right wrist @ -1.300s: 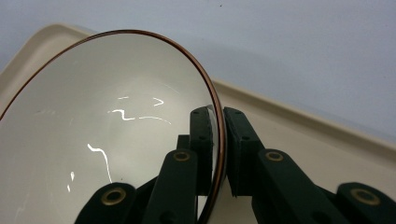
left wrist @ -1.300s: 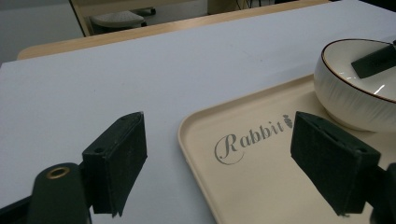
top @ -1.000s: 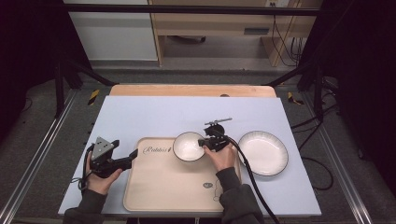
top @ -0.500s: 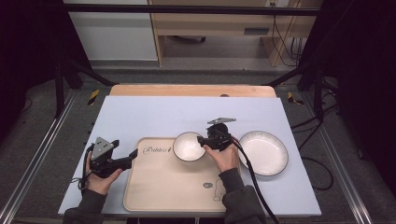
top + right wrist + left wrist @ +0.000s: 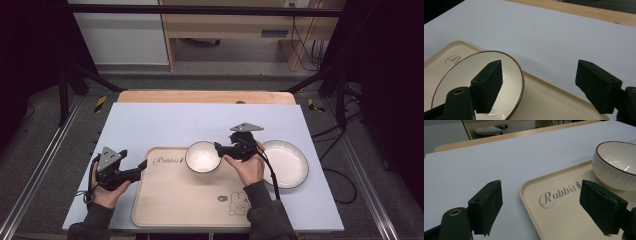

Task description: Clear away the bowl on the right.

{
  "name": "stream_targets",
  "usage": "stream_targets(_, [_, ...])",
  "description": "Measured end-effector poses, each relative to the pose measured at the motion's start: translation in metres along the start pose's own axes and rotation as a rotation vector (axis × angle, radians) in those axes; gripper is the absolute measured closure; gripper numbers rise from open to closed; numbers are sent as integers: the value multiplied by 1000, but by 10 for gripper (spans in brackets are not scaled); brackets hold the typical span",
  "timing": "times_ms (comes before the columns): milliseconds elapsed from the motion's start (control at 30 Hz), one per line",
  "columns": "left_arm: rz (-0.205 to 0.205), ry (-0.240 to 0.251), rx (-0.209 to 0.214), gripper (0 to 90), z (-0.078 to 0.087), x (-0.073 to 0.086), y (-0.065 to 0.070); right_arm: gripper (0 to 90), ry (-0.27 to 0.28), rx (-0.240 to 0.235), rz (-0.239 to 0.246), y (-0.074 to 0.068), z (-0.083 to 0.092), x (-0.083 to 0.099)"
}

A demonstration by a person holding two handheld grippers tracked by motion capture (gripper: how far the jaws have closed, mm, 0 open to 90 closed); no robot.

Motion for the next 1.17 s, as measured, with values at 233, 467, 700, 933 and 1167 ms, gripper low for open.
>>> stream_targets(233, [0,-1,0,179,0,0,-1,178,61,-3,8,7,25,0])
stream_targets(467, [-3,2,0,174,1,0,0,155,124,5,6,21,52,11])
stream_targets(700, [-4,3,5,165,1,-1,1,127,162,23,39,35,74,32])
stream_targets(933, [-8,-3,6,156,1,1,2,117,193,22,41,46,89,50])
stream_targets(1167, [-11,-11,3,151,-1,5,2,110,200,44,37,58,98,64])
Point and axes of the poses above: each handheld gripper's, and its own axes: z roughly backward along the jaws, x roughly out of its underside, y roughly to its right, the point moved 7 cm from there along -z, roughly forward along the jaws, and after that the axes turned 4 degrees about -x, right-handed, at the moved point
